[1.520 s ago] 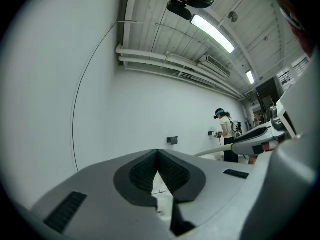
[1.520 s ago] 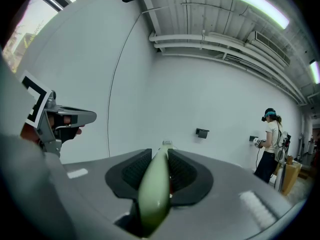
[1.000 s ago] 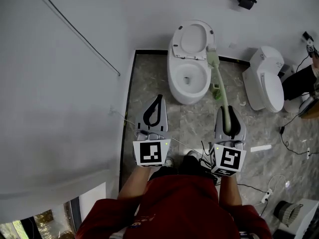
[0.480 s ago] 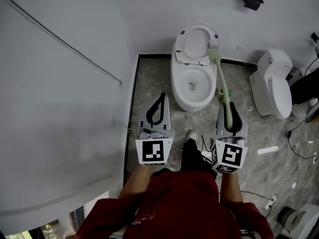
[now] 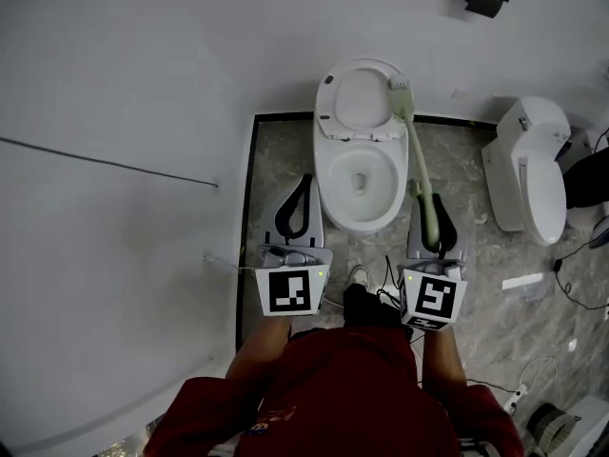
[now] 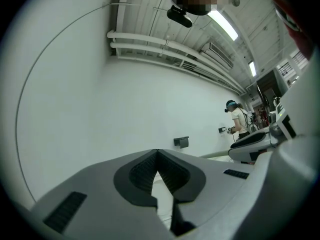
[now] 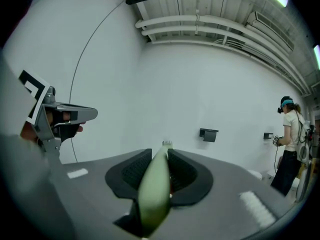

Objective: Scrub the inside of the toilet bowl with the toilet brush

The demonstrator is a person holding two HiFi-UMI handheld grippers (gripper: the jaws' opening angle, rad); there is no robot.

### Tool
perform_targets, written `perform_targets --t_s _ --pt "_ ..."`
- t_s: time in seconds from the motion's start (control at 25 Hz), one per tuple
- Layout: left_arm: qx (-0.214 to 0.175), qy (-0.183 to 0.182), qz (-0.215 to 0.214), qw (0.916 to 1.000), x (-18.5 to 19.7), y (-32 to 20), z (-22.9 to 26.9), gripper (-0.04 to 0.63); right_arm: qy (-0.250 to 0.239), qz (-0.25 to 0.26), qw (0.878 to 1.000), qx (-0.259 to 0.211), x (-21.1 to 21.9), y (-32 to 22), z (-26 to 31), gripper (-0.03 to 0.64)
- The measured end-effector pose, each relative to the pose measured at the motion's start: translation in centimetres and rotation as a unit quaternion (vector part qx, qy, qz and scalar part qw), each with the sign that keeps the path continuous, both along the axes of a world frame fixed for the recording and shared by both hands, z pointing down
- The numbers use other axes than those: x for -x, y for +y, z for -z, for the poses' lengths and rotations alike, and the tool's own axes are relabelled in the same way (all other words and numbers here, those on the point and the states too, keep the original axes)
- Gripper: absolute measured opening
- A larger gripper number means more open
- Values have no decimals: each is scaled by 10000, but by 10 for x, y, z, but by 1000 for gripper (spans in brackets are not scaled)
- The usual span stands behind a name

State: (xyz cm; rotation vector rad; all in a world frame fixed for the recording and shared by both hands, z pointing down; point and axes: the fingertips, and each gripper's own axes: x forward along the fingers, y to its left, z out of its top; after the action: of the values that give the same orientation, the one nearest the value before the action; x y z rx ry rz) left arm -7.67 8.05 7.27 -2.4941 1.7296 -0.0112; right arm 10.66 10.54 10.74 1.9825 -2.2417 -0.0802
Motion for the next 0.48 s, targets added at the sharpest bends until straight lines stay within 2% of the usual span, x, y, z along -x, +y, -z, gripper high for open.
perform_targets --t_s 0.24,0.48 --pt "-8 -108 63 9999 -32 -62 0 5 -63 145 9999 38 -27 -63 -2 114" --pt "-58 -193 156 9997 -36 -94 2 6 -18 239 9997 85 -32 -94 -2 114"
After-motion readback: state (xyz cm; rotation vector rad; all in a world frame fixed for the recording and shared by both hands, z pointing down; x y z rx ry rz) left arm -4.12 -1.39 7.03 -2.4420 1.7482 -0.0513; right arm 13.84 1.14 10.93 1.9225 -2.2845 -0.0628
